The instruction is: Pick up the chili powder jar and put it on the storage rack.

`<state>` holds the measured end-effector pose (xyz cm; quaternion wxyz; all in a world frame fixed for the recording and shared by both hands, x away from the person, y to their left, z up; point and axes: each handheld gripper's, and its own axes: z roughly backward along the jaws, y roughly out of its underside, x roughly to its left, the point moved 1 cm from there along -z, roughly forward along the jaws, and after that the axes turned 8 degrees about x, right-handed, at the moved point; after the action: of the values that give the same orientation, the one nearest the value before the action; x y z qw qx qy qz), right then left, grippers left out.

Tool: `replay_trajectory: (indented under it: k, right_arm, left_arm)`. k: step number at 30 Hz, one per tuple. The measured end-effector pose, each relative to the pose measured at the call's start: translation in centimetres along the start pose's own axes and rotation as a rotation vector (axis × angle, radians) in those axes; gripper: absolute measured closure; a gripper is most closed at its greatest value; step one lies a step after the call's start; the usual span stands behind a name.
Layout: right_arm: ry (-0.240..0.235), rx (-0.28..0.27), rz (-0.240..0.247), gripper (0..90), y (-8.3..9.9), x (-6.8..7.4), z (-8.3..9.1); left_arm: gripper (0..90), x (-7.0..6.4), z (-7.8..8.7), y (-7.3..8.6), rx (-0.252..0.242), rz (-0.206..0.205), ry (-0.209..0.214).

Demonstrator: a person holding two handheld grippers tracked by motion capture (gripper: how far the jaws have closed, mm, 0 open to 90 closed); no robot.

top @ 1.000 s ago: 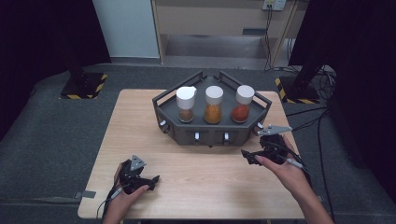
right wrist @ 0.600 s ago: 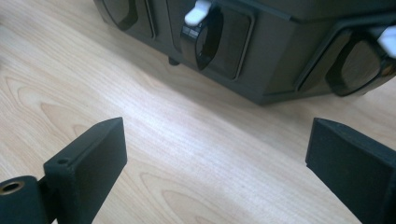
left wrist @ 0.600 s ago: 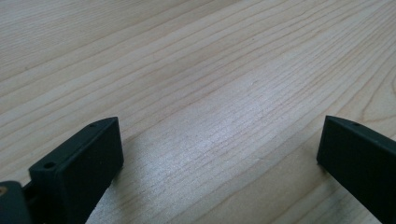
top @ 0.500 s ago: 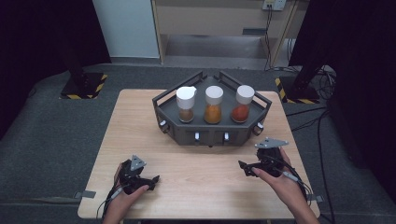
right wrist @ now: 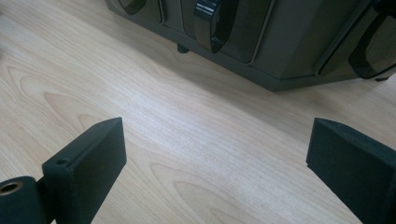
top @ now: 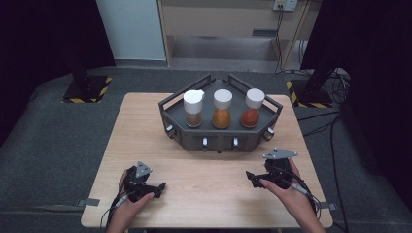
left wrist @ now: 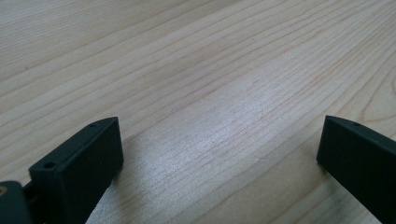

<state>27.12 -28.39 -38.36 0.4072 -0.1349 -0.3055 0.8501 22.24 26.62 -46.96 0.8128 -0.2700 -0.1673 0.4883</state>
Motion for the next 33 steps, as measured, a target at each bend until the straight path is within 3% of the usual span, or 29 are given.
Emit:
replay_trajectory:
  k: [33]
  right_arm:
    - [-0.017, 0.026, 0.027, 4.9, 2.0, 3.1, -4.7]
  left_arm:
    - [0.0, 0.0, 0.0, 0.0, 0.000, 0.000, 0.000]
